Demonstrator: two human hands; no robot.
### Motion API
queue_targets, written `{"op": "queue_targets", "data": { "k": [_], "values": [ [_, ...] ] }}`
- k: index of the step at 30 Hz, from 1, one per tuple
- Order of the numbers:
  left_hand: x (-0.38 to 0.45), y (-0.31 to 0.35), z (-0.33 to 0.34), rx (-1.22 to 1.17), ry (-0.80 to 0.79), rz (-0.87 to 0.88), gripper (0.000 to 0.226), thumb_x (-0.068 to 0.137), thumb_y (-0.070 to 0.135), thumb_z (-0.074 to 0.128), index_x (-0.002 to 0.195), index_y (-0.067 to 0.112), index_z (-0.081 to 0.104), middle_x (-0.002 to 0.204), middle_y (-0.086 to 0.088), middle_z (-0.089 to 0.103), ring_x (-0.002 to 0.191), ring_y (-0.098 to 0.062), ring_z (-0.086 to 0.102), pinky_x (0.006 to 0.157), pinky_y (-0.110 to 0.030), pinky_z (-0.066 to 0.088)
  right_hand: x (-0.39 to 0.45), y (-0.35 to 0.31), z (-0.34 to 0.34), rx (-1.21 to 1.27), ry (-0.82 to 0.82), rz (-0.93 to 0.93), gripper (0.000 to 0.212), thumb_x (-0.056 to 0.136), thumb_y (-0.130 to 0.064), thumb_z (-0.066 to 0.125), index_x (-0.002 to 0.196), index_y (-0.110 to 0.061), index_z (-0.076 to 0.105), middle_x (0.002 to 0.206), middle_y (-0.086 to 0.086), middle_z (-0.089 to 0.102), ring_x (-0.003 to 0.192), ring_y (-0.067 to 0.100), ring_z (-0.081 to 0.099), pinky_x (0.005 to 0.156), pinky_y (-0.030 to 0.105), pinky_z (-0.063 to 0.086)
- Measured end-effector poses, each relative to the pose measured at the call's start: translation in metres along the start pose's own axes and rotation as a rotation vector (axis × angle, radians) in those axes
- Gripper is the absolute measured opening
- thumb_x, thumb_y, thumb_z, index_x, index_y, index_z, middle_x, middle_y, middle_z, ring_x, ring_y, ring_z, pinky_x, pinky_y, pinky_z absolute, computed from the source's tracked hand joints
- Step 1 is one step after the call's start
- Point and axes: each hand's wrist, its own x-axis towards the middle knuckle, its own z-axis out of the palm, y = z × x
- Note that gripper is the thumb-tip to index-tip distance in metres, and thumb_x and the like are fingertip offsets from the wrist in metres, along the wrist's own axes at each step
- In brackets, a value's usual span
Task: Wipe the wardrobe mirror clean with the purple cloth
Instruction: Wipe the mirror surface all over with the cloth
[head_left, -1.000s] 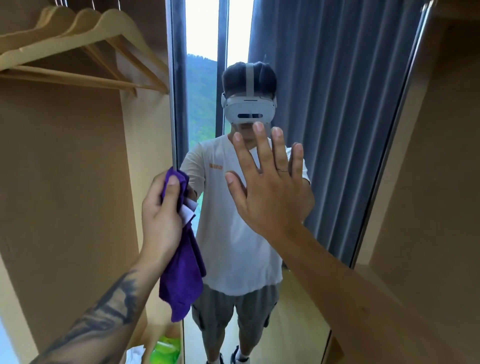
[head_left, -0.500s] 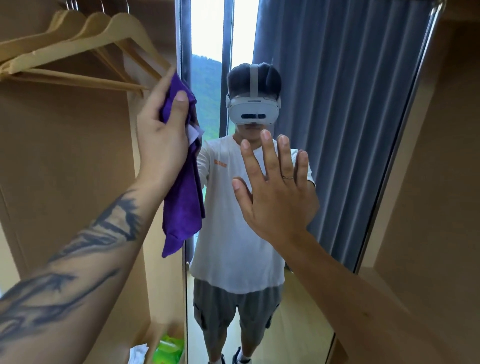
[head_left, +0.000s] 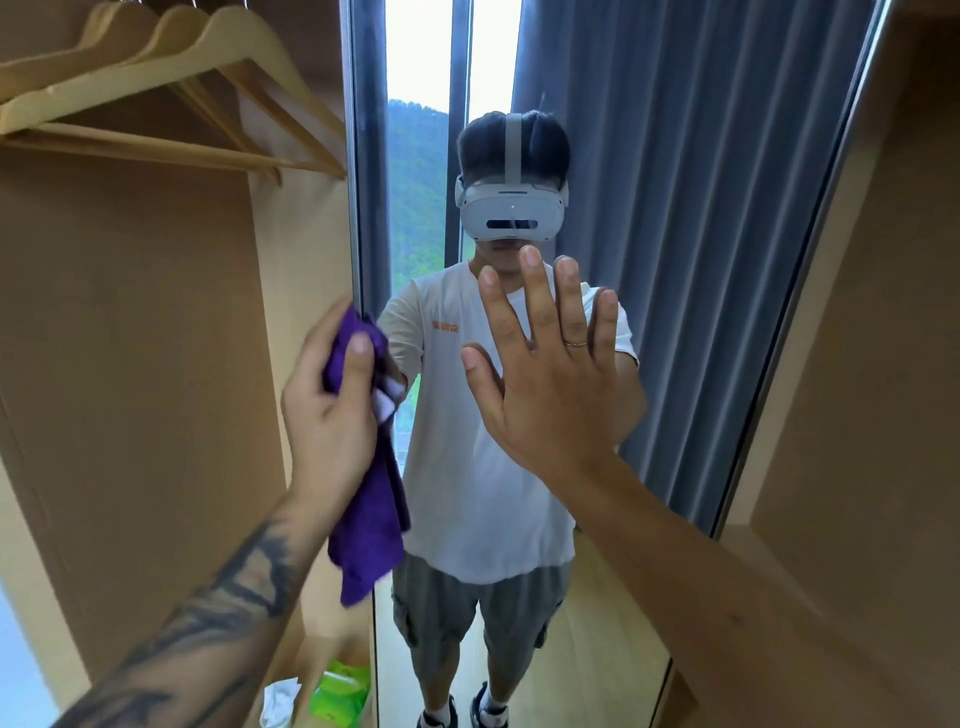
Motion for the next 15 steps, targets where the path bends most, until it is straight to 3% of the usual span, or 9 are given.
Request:
{"op": "queue_targets", "data": {
  "k": [2,4,6,8,10,12,13,15],
  "values": [
    [0.038,0.013,0.007,-0.015,-0.027,0.027,0.036,0.108,0.030,0.056,0.141,0.015,0.060,0.121,-0.021,0.072,0.086,-0.032,0.074,0.084,-0.057,0.059,0.000,0.000,0.001,0.002,0.007,-0.001,0.059,0.108,-0.053,0.042,0.161,-0.027,0.036,0.168,0.005,0.017,0.157,0.030,0.017,0.125,0.061,0.021],
    [0.070,0.023,0.012,0.000,-0.025,0.061,0.040,0.106,0.032,0.058,0.143,0.016,0.060,0.130,-0.023,0.068,0.105,-0.043,0.071,0.096,-0.063,0.054,0.000,0.000,0.000,0.009,0.001,0.002,0.059,0.108,-0.053,0.041,0.160,-0.027,0.036,0.168,0.004,0.016,0.157,0.030,0.017,0.125,0.061,0.019],
    [0.080,0.030,0.014,0.021,0.002,0.078,0.041,0.105,0.031,0.059,0.144,0.016,0.061,0.137,-0.009,0.068,0.125,-0.029,0.066,0.110,-0.048,0.050,0.000,0.000,0.000,0.007,-0.001,0.003,0.059,0.108,-0.053,0.041,0.160,-0.027,0.036,0.168,0.005,0.018,0.157,0.030,0.017,0.126,0.060,0.019],
    [0.069,0.027,0.013,0.037,0.009,0.087,0.042,0.106,0.031,0.058,0.145,0.016,0.060,0.139,0.000,0.067,0.128,-0.014,0.063,0.113,-0.036,0.048,0.000,0.000,-0.002,-0.004,-0.004,0.004,0.059,0.108,-0.052,0.041,0.160,-0.026,0.037,0.168,0.006,0.023,0.156,0.030,0.019,0.125,0.060,0.021],
    [0.045,0.014,0.009,0.043,0.001,0.033,0.042,0.107,0.033,0.057,0.145,0.015,0.060,0.129,0.007,0.072,0.117,-0.006,0.067,0.106,-0.033,0.052,0.001,-0.001,-0.004,-0.006,-0.007,0.008,0.058,0.108,-0.052,0.042,0.160,-0.026,0.038,0.168,0.007,0.028,0.156,0.030,0.019,0.124,0.061,0.023],
    [0.012,-0.008,0.002,0.032,-0.008,-0.019,0.040,0.108,0.032,0.055,0.143,0.014,0.060,0.103,0.020,0.076,0.090,0.005,0.070,0.085,-0.017,0.055,0.001,-0.002,-0.006,-0.002,-0.021,0.013,0.058,0.108,-0.051,0.042,0.160,-0.026,0.038,0.168,0.008,0.030,0.156,0.031,0.019,0.125,0.061,0.022],
    [-0.007,-0.020,-0.003,0.023,-0.016,-0.048,0.038,0.109,0.034,0.054,0.143,0.018,0.060,0.093,0.021,0.076,0.080,0.006,0.069,0.078,-0.011,0.052,0.001,-0.002,-0.007,-0.006,-0.025,0.012,0.058,0.108,-0.051,0.042,0.160,-0.026,0.038,0.168,0.008,0.029,0.156,0.031,0.019,0.125,0.061,0.022],
    [-0.043,-0.041,-0.015,0.031,-0.028,-0.111,0.031,0.107,0.043,0.053,0.136,0.039,0.062,0.086,0.013,0.076,0.074,-0.001,0.070,0.076,-0.014,0.053,0.001,-0.002,-0.008,-0.021,-0.024,0.005,0.059,0.108,-0.052,0.042,0.160,-0.026,0.038,0.167,0.009,0.029,0.155,0.032,0.021,0.124,0.061,0.024]
  ]
}}
